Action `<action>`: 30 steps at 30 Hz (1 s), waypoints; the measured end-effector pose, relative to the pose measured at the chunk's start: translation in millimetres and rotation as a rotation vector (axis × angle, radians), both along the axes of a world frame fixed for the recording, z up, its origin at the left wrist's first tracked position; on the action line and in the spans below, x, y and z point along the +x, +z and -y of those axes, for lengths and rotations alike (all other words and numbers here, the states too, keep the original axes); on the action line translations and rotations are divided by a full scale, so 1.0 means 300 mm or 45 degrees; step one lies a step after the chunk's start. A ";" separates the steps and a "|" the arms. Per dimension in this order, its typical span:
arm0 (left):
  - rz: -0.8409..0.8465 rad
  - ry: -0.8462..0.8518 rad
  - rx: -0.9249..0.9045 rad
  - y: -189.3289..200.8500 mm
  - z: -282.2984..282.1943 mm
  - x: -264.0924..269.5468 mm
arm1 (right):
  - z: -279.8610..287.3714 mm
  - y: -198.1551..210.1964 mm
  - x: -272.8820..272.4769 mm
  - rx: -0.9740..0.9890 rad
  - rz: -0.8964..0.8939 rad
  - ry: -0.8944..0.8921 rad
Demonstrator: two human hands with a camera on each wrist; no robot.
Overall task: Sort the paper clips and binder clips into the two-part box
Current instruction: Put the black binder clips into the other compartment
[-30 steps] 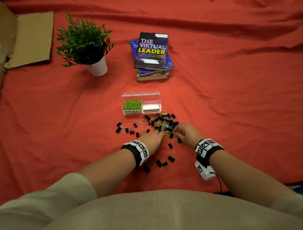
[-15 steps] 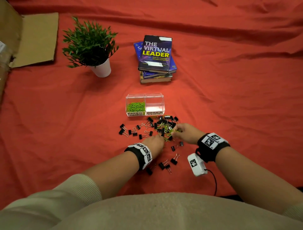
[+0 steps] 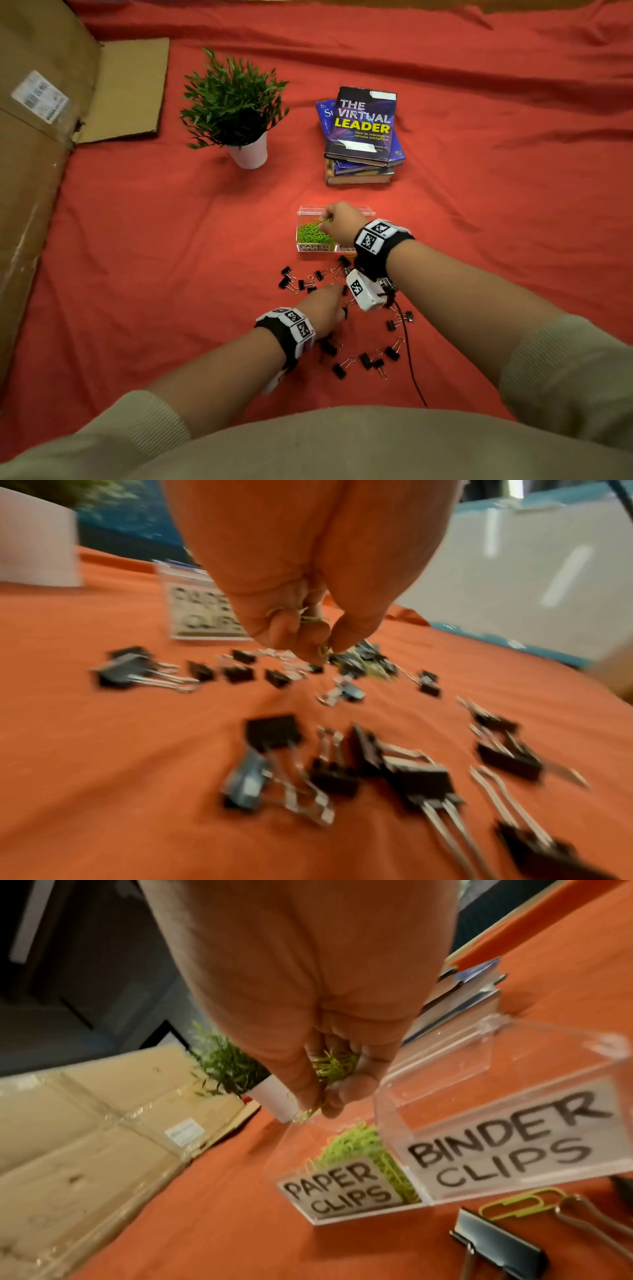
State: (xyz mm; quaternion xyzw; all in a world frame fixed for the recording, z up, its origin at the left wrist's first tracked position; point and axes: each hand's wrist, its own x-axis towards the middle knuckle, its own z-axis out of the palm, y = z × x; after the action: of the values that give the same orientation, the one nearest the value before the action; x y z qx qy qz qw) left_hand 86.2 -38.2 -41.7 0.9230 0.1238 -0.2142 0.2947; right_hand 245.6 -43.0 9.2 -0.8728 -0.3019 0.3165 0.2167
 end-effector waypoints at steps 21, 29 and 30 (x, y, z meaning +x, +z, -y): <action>0.235 0.047 0.333 0.106 -0.286 0.317 | 0.475 -0.087 0.033 0.056 -0.064 -0.384; 0.423 -0.152 0.270 0.032 -0.053 0.197 | 0.569 -0.190 -0.082 -0.129 0.151 -0.125; 0.376 -0.175 0.234 0.016 -0.028 0.191 | 0.570 -0.197 -0.091 -0.127 0.149 -0.114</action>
State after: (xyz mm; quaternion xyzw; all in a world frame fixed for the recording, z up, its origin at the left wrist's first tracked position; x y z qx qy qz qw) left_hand 143.3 -29.8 -37.0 0.9738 0.0350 -0.0837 0.2086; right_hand 218.4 -214.1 -49.8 -0.9122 -0.2584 0.2696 0.1689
